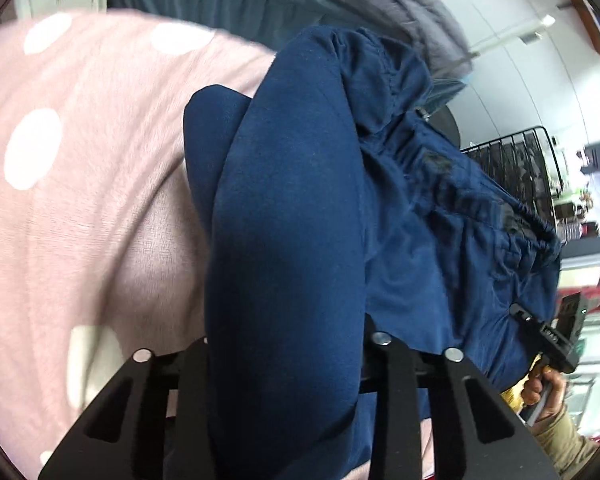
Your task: Fold large clothes
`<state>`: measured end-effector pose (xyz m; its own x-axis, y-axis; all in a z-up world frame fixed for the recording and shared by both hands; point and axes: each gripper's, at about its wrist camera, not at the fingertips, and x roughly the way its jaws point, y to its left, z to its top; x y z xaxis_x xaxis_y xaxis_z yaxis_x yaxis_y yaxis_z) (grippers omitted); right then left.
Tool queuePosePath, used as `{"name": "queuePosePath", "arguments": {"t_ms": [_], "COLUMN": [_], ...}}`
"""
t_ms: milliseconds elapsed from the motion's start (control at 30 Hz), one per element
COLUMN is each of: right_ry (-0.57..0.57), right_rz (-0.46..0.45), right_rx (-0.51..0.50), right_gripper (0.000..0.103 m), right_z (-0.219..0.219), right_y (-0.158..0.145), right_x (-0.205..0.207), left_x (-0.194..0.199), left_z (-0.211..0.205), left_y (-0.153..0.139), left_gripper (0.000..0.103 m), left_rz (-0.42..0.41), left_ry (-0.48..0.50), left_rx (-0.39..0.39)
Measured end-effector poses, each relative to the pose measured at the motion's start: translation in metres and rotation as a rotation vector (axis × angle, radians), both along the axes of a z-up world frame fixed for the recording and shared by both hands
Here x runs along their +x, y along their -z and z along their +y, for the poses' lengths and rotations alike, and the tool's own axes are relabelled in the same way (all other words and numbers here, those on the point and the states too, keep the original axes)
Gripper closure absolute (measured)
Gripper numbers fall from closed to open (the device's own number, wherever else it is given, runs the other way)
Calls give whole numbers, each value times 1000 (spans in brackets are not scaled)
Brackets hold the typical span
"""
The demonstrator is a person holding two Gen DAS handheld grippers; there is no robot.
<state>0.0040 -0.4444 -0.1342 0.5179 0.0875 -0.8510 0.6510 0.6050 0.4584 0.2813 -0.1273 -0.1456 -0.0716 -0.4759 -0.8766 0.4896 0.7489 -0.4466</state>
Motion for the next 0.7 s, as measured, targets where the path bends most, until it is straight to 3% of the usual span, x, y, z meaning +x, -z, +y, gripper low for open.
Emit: {"name": "queuePosePath", "arguments": {"t_ms": [100,200,300,500,700], "right_ry": [-48,-94,-120,-148,-203], "right_rz": [-14,4,14,44,58], "right_rx": [-48,-82,-81,-65,-132], "right_gripper": [74,75,75,75,75], "right_z": [23,49,70,93,114], "right_y": [-25,-42,-43,-37,-53], "right_x": [-13,-31,-48,-91,-88], "left_x": [-30,-81,-124,-179,-194], "left_z": [-2,-12,-22,-9,15], "left_y": [-36,-72,-91,-96,-92], "left_gripper": [75,75,75,75,75], "left_rz": [-85,-214,-283,-298,-305], "left_ry": [29,107,138,129,114], "left_rx": [9,84,139,193,191]}}
